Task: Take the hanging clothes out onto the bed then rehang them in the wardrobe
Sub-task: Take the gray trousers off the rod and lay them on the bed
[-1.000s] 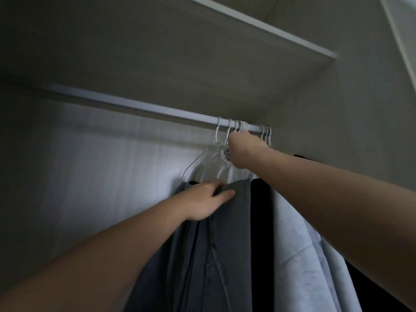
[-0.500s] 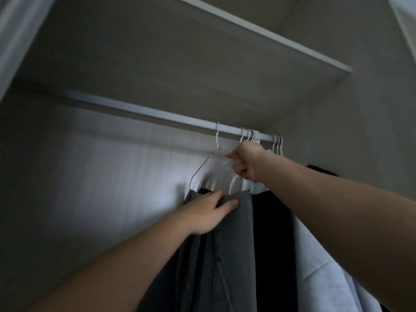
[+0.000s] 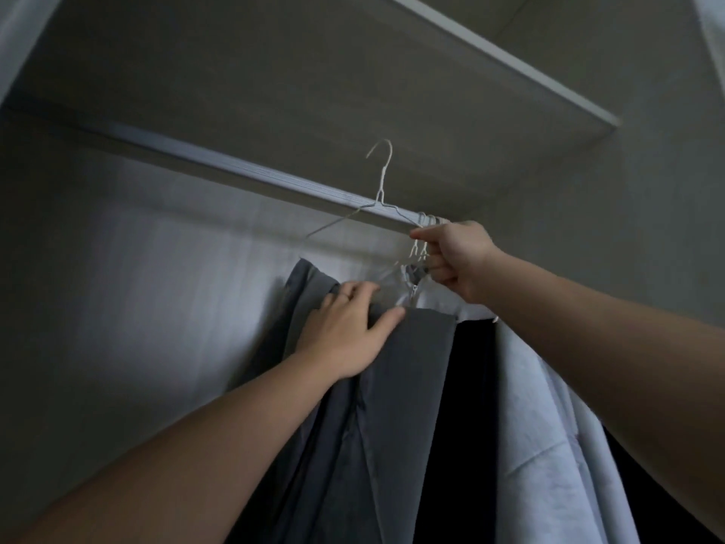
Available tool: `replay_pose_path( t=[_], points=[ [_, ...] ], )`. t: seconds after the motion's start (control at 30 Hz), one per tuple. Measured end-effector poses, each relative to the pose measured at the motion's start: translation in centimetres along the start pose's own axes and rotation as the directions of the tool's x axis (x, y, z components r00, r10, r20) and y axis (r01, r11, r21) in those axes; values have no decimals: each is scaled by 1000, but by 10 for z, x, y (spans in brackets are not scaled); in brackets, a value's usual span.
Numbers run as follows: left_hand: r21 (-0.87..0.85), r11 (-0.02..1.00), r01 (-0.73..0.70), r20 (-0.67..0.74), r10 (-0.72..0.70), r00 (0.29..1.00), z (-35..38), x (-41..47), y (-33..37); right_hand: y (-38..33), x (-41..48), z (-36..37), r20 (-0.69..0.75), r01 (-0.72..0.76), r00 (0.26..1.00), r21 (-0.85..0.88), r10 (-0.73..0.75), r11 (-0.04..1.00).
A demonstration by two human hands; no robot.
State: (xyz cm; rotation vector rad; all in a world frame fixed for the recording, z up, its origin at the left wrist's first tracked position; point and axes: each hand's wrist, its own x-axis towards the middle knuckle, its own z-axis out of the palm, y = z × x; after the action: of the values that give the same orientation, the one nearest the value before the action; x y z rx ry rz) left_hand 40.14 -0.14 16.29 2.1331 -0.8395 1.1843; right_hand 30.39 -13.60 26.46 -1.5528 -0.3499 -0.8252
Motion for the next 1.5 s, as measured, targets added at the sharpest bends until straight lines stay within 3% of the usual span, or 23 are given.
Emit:
replay_pose_path(
  t=[0.17,0.33,0.5,0.77,1.0,1.2,1.37,1.5],
  points=[
    [7,1000,3,-307,-1,952,-11,1,34,-6,-37,-53,-75,122,985,-316,-153,941],
    [-55,997,-51,-457,20,889,-17,7,83,-24,-89,-107,-77,227,941,-583,-331,780],
    [-60,993,-97,-485,56,873,-6,-6,155,-60,-159,-175,-85,204,905,-773,-417,601],
    [-300,858,-417,-481,241,843,20,-64,318,-141,-301,-308,-176,-13,883,-937,-436,350],
    [-588,669,-456,-367,282,886,46,-143,499,-228,-457,-405,-312,-262,836,-950,-451,171],
    [-811,431,-394,-221,397,890,62,-217,656,-290,-591,-467,-447,-486,734,-871,-511,65],
    [-934,168,-315,-154,607,780,71,-290,780,-332,-702,-492,-540,-677,620,-734,-570,-41],
    [-973,63,-224,-95,771,630,73,-354,869,-363,-789,-498,-586,-811,512,-572,-628,-127]
  ],
)
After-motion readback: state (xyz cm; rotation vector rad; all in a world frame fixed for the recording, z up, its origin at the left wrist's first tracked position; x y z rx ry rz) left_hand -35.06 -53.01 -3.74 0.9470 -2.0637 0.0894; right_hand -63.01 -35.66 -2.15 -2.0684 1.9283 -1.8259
